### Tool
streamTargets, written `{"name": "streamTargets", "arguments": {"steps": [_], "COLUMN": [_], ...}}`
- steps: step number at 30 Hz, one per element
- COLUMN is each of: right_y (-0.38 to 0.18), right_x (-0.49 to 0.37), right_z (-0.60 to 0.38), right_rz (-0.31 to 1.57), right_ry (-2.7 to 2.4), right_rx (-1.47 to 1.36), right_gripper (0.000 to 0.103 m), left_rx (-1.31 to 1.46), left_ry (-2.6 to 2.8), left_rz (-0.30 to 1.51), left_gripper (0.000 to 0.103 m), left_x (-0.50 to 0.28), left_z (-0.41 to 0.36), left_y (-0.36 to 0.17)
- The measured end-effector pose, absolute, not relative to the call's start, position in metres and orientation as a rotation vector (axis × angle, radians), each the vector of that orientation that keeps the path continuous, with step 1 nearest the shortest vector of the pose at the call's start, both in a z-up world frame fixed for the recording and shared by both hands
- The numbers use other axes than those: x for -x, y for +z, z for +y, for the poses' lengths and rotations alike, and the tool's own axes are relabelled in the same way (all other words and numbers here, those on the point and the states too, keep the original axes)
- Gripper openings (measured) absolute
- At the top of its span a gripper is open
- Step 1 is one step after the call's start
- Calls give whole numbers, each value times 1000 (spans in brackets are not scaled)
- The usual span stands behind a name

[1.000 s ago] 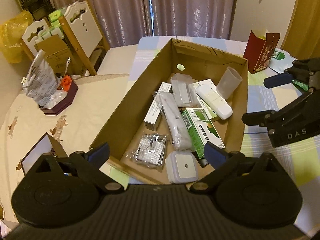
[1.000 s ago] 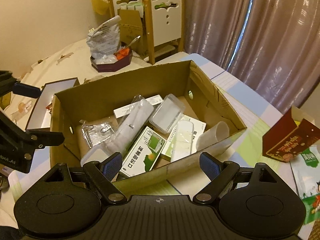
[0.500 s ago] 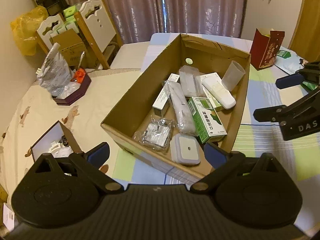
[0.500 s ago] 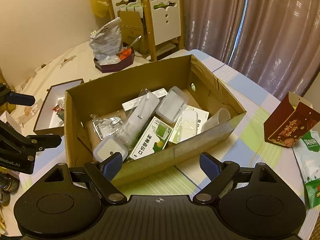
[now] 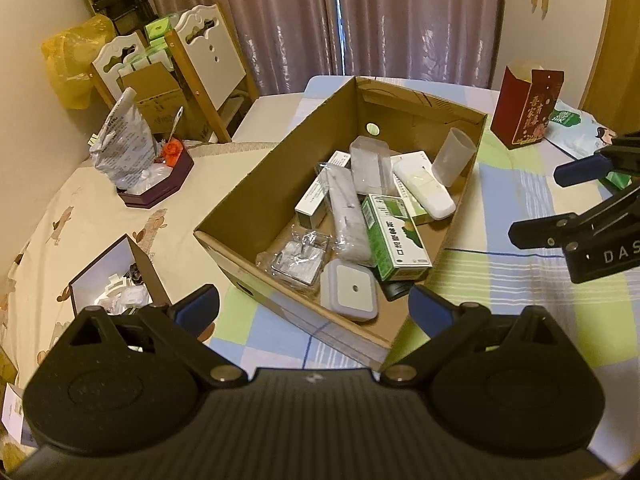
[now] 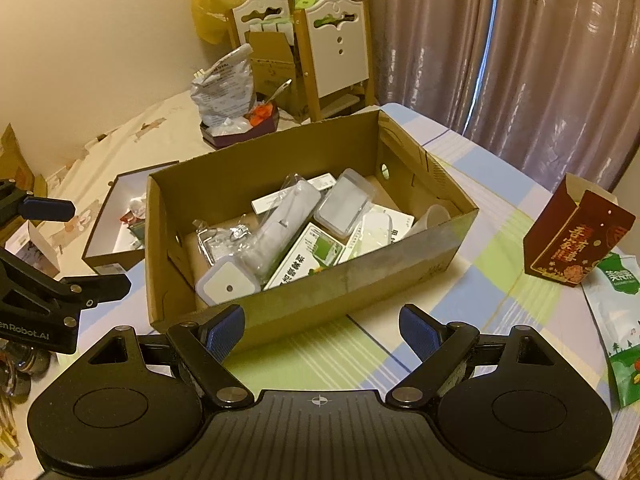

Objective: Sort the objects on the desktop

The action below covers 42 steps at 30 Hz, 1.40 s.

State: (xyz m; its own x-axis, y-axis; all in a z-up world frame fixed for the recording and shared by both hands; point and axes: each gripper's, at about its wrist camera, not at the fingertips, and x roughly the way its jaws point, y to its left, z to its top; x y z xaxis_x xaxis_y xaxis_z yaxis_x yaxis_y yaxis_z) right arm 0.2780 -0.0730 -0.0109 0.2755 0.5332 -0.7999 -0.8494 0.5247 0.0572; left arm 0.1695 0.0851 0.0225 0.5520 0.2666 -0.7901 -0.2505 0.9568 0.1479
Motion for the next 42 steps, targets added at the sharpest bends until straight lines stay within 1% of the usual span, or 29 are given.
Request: {"name": "streamTargets", "arguments": {"steps": [13, 31, 42], "right_y": [-7, -9, -4], "right_x": [-274, -263, -255], "right_z": [-101, -118, -122], "right_rz": [860, 883, 878], "right_ry": [1005, 1014, 976], "right_rx": [436, 418, 422], "right_gripper": [87, 87, 87], "left_rx": [-5, 95, 102], "left_ry": [367, 391, 404], "left_rz": [906, 898, 856], "left_gripper": [100, 100, 100], "left_x": [-148, -123, -114], "left_z": [47, 31, 29], "left_y": [25, 23, 30]}}
